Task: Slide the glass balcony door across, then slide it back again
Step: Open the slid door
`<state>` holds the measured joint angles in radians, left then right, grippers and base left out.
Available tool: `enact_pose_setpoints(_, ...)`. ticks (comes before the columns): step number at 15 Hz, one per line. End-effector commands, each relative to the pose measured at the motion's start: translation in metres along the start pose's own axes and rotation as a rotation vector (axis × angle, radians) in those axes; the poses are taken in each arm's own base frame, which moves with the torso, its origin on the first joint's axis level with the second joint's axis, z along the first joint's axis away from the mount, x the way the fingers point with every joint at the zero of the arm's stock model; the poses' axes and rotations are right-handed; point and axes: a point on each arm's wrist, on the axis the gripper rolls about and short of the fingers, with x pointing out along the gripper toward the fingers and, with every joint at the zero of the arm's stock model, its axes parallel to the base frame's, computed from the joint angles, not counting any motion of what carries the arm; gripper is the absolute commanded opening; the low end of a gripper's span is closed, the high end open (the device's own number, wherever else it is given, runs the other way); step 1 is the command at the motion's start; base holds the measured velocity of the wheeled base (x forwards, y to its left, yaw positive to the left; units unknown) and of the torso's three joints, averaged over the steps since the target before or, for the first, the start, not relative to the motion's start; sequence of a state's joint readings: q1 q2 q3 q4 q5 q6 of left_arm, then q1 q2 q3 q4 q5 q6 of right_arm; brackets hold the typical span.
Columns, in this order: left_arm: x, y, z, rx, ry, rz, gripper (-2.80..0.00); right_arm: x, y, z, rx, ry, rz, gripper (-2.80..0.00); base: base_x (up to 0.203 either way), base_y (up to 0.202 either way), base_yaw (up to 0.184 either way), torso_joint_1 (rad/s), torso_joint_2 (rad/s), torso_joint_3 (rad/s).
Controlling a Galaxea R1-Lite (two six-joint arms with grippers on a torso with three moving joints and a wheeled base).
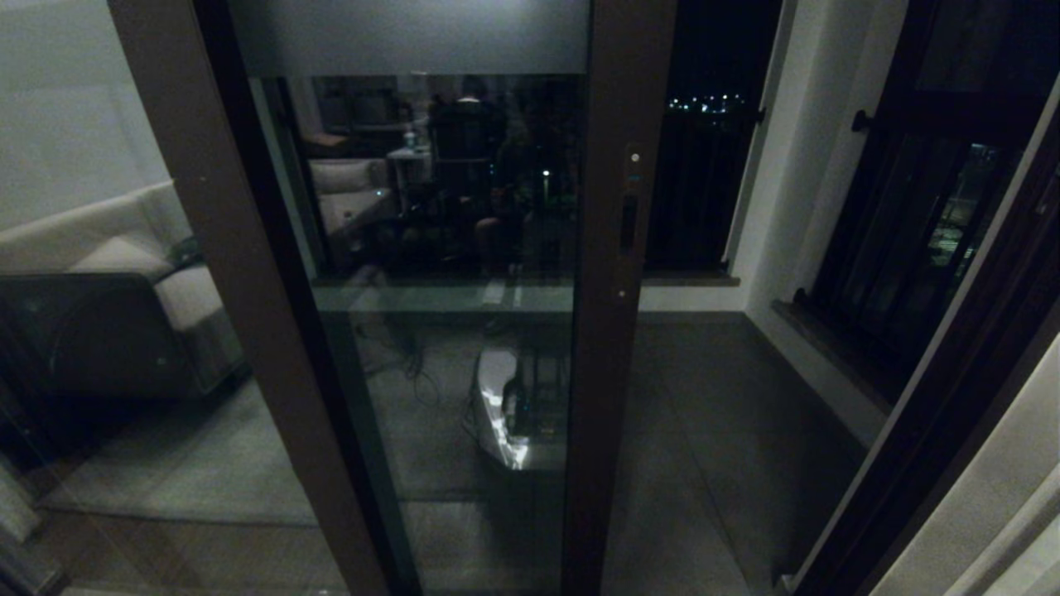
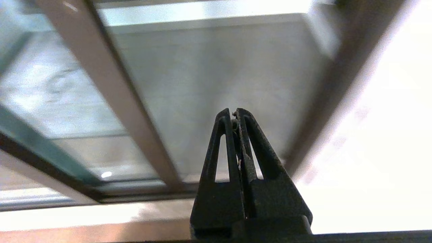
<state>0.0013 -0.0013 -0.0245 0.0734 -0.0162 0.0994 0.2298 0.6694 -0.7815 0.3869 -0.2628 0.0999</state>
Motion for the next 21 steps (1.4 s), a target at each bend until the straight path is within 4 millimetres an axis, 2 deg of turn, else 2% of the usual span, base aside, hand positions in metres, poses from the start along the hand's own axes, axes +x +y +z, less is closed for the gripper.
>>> enact_pose_setpoints(1, 0.000, 0.000, 0.000, 0.010, 0.000, -0.002, -2.80, -0.057, -0.015, -0.030, 0.019, -0.029, -0.124, -2.80, 0.000, 0.000, 0.000, 0.000, 0.00, 0.000)
enact_pose_setpoints(3, 0.000, 0.000, 0.000, 0.004, 0.000, -0.001, -2.80, -0.081, -0.014, -0.049, 0.001, -0.089, -0.193, -2.80, 0.000, 0.000, 0.000, 0.000, 0.00, 0.000)
enact_pose_setpoints(6, 0.000, 0.000, 0.000, -0.007, 0.002, 0.001, -2.80, -0.112, -0.013, -0.091, -0.072, -0.246, -0.132, -2.80, 0.000, 0.000, 0.000, 0.000, 0.00, 0.000)
enact_pose_setpoints(8, 0.000, 0.000, 0.000, -0.010, 0.001, 0.000, -2.80, -0.116, -0.011, -0.114, -0.107, -0.290, -0.039, -2.80, 0.000, 0.000, 0.000, 0.000, 0.00, 0.000)
enact_pose_setpoints(11, 0.000, 0.000, 0.000, -0.012, 0.002, 0.001, -2.80, -0.073, -0.008, -0.138, -0.074, -0.172, 0.039, -2.80, 0.000, 0.000, 0.000, 0.000, 0.00, 0.000)
enact_pose_setpoints(13, 0.000, 0.000, 0.000, -0.012, 0.000, 0.000, -2.80, -0.039, -0.008, -0.158, -0.075, -0.162, 0.045, -2.80, 0.000, 0.000, 0.000, 0.000, 0.00, 0.000)
enact_pose_setpoints(15, 0.000, 0.000, 0.000, -0.010, 0.000, -0.001, -2.80, -0.014, -0.008, -0.181, -0.078, -0.151, 0.035, -2.80, 0.000, 0.000, 0.000, 0.000, 0.00, 0.000)
enact_pose_setpoints(19, -0.001, 0.000, 0.002, -0.061, -0.007, 0.012, -2.80, -0.003, -0.008, -0.185, -0.053, -0.252, 0.016, -2.80, 0.000, 0.000, 0.000, 0.000, 0.00, 0.000)
enact_pose_setpoints(21, -0.006, 0.002, 0.024, -0.049, -0.060, -0.011, -2.80, -0.003, -0.008, -0.185, -0.042, -0.261, 0.023, -2.80, 0.000, 0.000, 0.000, 0.000, 0.00, 0.000)
